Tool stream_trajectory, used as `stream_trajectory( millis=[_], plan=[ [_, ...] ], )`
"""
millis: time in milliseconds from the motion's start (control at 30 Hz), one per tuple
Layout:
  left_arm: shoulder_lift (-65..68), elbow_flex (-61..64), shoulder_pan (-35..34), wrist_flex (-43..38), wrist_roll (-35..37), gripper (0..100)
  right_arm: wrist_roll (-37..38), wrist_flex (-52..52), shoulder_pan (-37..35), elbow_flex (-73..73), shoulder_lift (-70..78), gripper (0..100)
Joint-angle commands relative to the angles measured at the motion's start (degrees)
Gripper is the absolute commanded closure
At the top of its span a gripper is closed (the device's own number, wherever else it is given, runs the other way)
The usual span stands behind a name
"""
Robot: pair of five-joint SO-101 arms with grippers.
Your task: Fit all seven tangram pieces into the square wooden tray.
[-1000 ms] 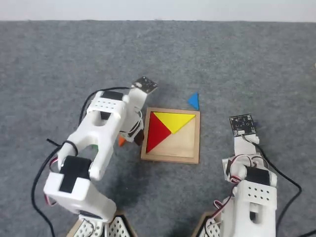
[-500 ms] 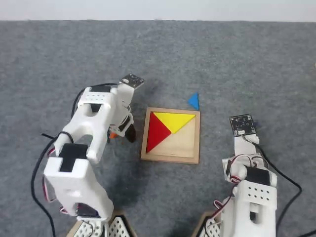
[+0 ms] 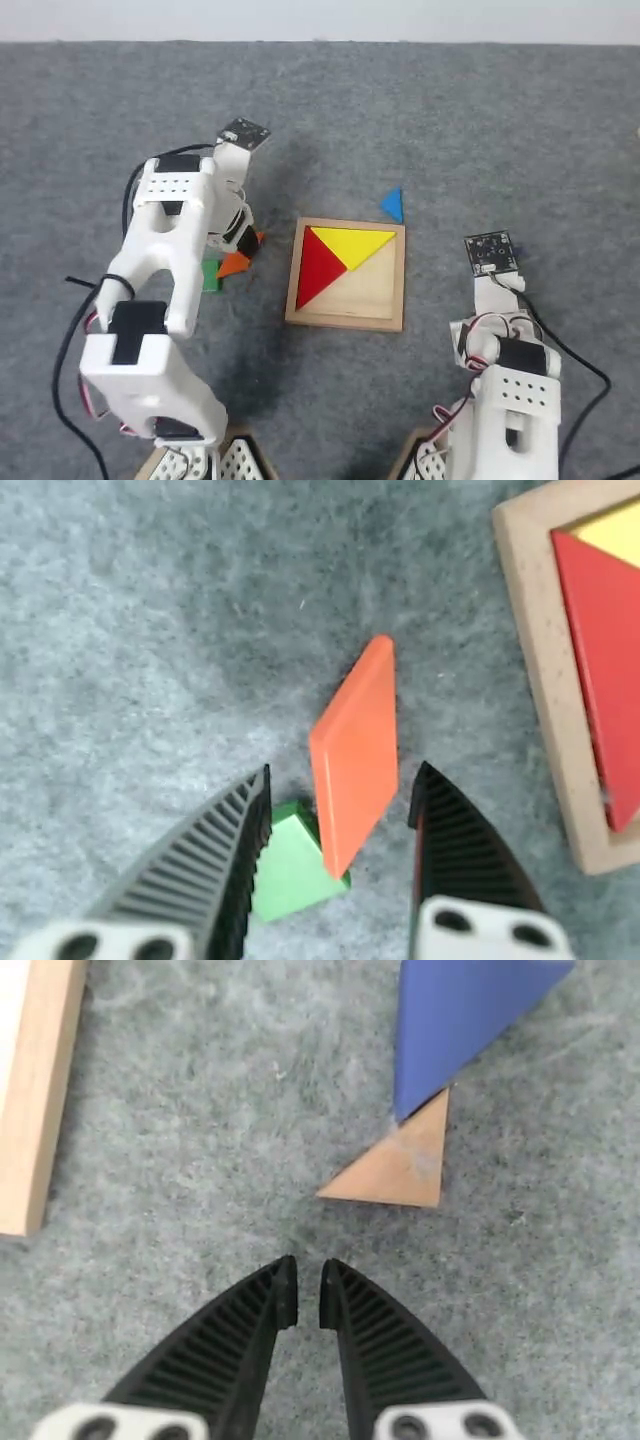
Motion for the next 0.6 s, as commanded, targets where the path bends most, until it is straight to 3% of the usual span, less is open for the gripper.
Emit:
stream_trajectory(
  millis=[0, 300, 567],
  plan=[
    [1.5, -2.2, 0.2, 0.2, -0.4, 78, 0.4, -1.2, -0.5, -0.4, -1.1, 94.1],
    [9.8, -2.3, 2.4, -4.9, 2.9, 79, 0.4, -1.2, -0.5, -0.4, -1.1, 94.1],
    [9.1, -2.4, 4.3, -5.2, 5.2, 91, 0.4, -1.2, -0.5, -0.4, -1.0, 94.1]
  ],
)
